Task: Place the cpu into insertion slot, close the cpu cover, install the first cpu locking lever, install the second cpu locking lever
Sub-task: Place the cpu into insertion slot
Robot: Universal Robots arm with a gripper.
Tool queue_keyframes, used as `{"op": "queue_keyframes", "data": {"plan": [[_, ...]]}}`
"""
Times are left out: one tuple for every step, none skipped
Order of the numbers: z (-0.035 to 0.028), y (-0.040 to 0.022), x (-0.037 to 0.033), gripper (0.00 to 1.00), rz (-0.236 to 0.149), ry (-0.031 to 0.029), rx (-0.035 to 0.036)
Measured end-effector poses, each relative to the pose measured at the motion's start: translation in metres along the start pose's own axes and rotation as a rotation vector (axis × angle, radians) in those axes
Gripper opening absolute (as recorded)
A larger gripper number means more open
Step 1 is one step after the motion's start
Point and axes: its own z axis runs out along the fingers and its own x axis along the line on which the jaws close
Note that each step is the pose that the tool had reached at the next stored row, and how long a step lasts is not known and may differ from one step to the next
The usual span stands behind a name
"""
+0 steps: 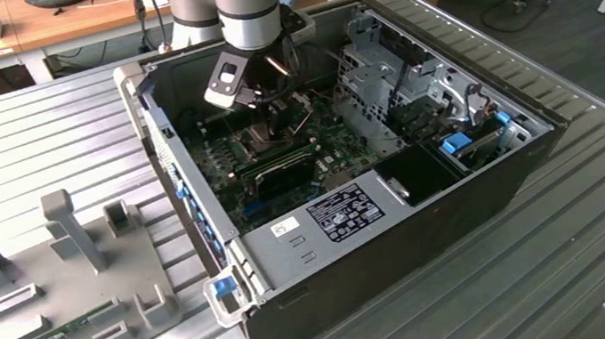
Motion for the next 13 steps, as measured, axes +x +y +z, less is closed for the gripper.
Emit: {"op": "queue_keyframes", "data": {"plan": [[0.0000,0.0000,0.0000,0.54,0.000,-0.0001,0.0005],[0.0000,0.0000,0.0000,0.54,0.000,-0.0001,0.0008],[0.0000,0.0000,0.0000,0.54,0.000,-0.0001,0.0012],[0.0000,0.0000,0.0000,0.54,0.000,0.0000,0.0011],[0.0003,0.0000,0.0000,0.54,0.000,0.0009,0.0010],[0.0006,-0.0001,0.0000,0.54,0.000,0.0018,0.0010],[0.0008,-0.0002,0.0000,0.54,0.000,0.0026,0.0010],[0.0011,-0.0003,0.0000,0.54,0.000,0.0035,0.0011],[0.0013,-0.0003,0.0000,0.54,0.000,0.0040,0.0010],[0.0016,-0.0004,0.0000,0.54,-0.001,0.0047,0.0011],[0.0022,-0.0006,0.0000,0.54,-0.001,0.0059,0.0010],[0.0028,-0.0009,0.0001,0.54,-0.001,0.0075,0.0010],[0.0035,-0.0014,0.0001,0.54,-0.002,0.0091,0.0010]]}}
